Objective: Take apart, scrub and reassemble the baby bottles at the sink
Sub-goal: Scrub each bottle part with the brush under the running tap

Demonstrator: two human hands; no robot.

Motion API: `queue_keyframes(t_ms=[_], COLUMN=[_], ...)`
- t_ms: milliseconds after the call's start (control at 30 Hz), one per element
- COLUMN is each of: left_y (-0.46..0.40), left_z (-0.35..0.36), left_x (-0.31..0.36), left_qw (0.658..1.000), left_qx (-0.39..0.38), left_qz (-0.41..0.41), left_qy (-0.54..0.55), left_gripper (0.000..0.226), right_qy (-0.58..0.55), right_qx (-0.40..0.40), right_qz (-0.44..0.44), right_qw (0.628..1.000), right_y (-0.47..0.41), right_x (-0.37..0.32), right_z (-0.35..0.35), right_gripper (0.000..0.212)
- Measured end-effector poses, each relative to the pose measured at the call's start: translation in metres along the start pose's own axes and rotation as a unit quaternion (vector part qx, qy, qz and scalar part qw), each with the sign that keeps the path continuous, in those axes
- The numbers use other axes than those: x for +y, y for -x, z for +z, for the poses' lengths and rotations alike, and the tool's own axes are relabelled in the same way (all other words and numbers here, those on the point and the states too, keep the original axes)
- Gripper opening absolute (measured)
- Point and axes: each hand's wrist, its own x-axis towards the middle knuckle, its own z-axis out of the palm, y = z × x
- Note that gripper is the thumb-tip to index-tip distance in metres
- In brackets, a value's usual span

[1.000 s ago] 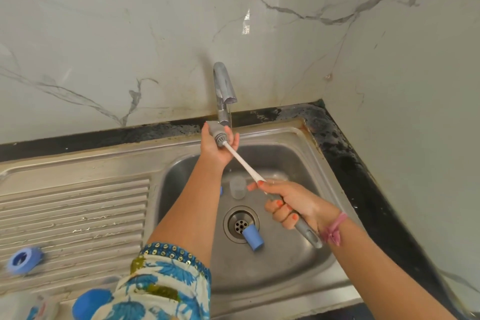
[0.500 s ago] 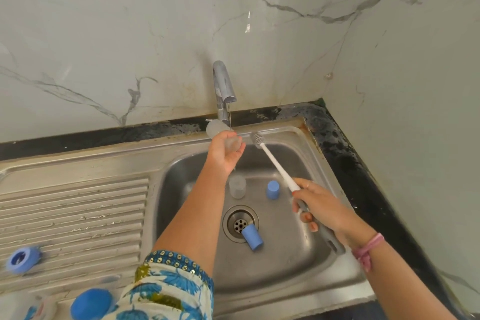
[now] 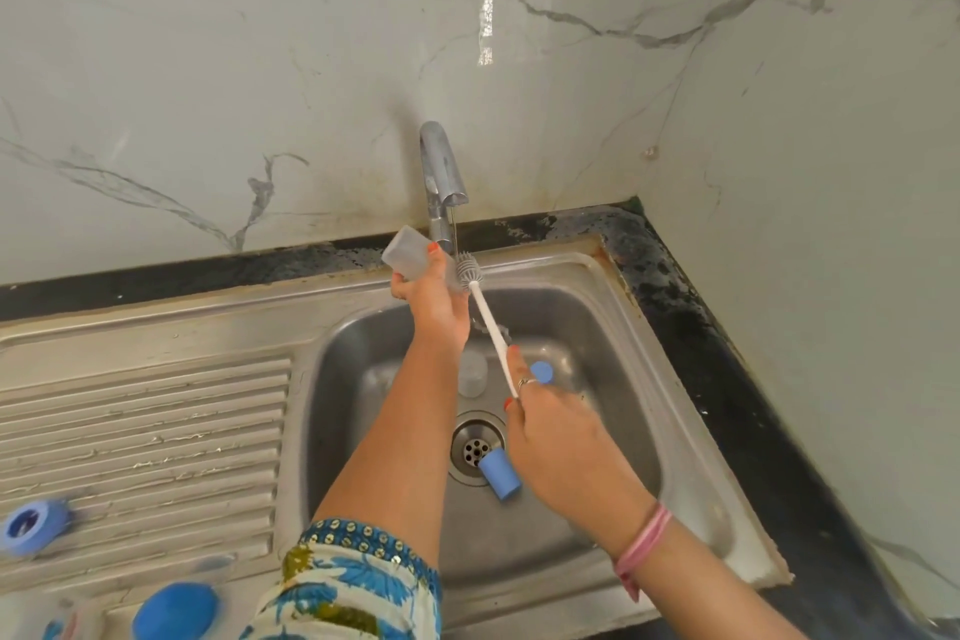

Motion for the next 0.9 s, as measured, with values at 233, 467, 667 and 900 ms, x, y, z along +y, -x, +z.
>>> queue_keyframes(t_ms=[233, 467, 667, 900], left_y=[0.006, -0.003, 0.002, -0.003], left_z=[-0.009, -0.005, -0.003, -0.004], left_x=[0.0, 0.01, 0.01, 0.017], left_qw=[0.989, 0.998, 0.984, 0.988], left_qx=[-0.132, -0.055, -0.159, -0.122], left_qz=[-0.027, -0.004, -0.027, -0.002], left_qy=[-0.059, -0.04, -0.078, -0.099], left_gripper=[0.061, 0.052, 0.057, 0.055], right_qy=[-0.084, -0.008, -0.069, 0.025], right_qx=[-0.035, -0.004, -0.019, 0.007], right_qz=[0.051, 0.005, 0.049, 0.001], right_qw=[0.995, 1.0, 0.996, 1.0], right_y=[-0.043, -0.01, -0.039, -0.014], right_x=[0.003, -0.012, -0.011, -0.017], right_z=[-0.023, -0.006, -0.023, -0.019], right_gripper=[0.053, 0.058, 0.058, 0.044])
